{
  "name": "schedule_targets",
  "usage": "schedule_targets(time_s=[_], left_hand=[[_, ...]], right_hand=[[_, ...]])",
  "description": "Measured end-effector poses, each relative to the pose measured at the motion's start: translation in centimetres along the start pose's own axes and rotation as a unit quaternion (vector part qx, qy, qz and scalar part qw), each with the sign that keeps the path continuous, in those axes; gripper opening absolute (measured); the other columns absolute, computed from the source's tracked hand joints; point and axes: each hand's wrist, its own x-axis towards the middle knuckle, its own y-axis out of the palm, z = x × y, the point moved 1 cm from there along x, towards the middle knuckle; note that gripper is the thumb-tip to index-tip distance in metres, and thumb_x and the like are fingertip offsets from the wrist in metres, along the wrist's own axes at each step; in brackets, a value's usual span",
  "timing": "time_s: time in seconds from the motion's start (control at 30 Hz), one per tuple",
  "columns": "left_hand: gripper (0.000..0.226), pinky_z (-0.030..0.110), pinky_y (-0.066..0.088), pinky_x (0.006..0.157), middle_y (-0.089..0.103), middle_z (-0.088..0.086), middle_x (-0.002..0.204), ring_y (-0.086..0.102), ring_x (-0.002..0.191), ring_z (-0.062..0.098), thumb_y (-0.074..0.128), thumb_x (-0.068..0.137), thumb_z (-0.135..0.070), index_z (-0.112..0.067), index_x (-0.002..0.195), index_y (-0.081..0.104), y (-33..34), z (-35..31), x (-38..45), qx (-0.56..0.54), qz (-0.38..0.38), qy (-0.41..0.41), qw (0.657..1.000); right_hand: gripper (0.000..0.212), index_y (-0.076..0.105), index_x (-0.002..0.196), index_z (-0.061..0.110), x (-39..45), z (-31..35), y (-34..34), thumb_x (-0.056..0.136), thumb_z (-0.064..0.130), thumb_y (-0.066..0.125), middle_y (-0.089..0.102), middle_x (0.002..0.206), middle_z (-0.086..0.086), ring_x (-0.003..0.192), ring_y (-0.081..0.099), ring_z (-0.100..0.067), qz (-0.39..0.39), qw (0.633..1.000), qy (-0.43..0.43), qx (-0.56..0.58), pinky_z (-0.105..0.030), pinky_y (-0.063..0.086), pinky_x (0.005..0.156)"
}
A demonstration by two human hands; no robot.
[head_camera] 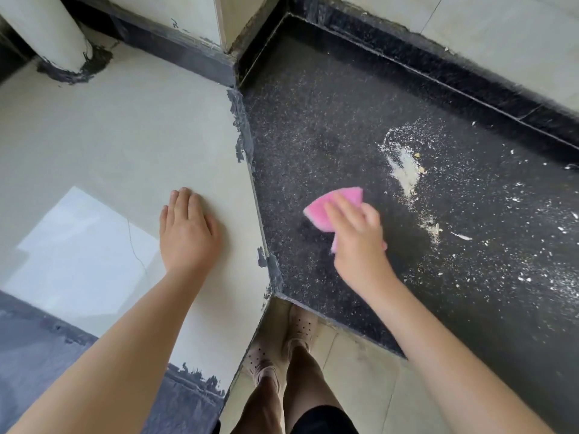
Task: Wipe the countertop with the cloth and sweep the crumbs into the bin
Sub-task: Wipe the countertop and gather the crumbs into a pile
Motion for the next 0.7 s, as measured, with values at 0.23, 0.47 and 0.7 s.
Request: schedule_targets(time_s=[0.23,0.47,0.7], left_hand=[[0.039,0.045,0.015,0.111,0.039,0.023,0.139,0.026,0.135,0.037,0.039,0.087,-0.002,0.009,0.123,0.046,-0.1,-0.1,0.0,-0.009,0.002,0.001,1.0],[0.05,0.043,0.015,0.111,0.038,0.023,0.14,0.025,0.135,0.036,0.028,0.083,-0.013,0.009,0.124,0.045,-0.2,-0.2,0.0,-0.004,0.006,-0.006,1.0],[0.049,0.049,0.023,0.108,0.046,0.026,0.132,0.032,0.131,0.041,0.028,0.078,-0.013,0.011,0.114,0.051,0.1,0.0,0.2,0.003,0.0,0.004,1.0]], right_hand=[[0.075,0.059,0.113,0.011,-3.5,3.0,4.1,0.043,0.0,0.081,0.059,0.125,-0.006,0.111,0.049,-0.039,0.086,0.996,-0.03,0.003,-0.051,0.051,0.073],[0.059,0.027,0.141,0.014,1.4,-4.8,-0.7,0.088,-0.001,0.045,0.023,0.151,-0.001,0.129,0.022,-0.033,0.04,0.974,0.22,-0.025,-0.045,0.024,0.103],[0.05,0.061,0.11,0.011,0.0,4.7,2.6,0.064,0.005,0.045,0.06,0.123,-0.006,0.108,0.039,-0.031,-0.052,0.993,-0.103,0.0,-0.04,0.049,0.068]])
